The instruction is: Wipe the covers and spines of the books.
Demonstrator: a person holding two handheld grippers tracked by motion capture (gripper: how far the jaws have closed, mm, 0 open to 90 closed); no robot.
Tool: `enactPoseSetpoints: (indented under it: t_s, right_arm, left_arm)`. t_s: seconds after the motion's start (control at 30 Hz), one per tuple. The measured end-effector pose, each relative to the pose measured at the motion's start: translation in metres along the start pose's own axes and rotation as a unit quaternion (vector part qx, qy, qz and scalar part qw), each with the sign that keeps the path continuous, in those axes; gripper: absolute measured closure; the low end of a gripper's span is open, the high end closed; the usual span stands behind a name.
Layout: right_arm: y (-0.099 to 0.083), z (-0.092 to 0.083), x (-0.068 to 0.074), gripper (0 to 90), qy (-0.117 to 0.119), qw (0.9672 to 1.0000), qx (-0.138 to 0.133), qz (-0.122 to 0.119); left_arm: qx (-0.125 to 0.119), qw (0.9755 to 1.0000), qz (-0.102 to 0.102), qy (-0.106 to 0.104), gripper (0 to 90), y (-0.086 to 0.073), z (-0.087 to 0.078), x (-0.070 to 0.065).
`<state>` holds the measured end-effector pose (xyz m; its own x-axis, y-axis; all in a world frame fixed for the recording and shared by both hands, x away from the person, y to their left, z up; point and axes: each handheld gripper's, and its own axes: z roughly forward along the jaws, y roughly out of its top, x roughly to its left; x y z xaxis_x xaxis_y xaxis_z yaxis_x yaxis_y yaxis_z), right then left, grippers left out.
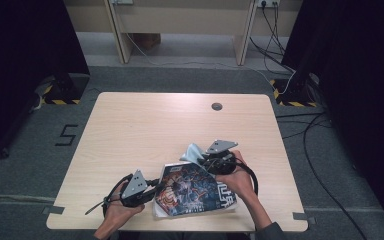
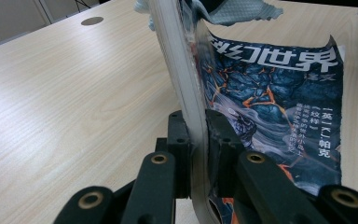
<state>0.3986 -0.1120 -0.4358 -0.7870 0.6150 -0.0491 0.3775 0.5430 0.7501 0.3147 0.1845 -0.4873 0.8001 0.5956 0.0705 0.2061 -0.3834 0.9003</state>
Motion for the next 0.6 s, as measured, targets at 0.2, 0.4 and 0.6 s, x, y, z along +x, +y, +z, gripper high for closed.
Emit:
enactPoseSetpoints:
  t_s: [0.2, 0.4, 0.6]
  right_arm:
    - [-0.005, 0.001, -0.007, 79.5, -0.008, 0.9999, 0.006, 0.011]
    - [0.005, 0.001, 0.007, 79.5, -0.004, 0.9999, -0.002, -0.011]
    - [0.017, 0.001, 0.023, 79.5, 0.009, 0.9995, -0.014, -0.025]
  left_arm:
    - [0.000, 1.0000, -0.003, 0.000, 80.5, -0.001, 0.000, 0.001]
    - [0.001, 1.0000, -0.003, 0.001, 80.5, -0.001, 0.000, 0.001]
    - [0.003, 1.0000, -0.002, 0.001, 80.4, -0.001, 0.001, 0.001]
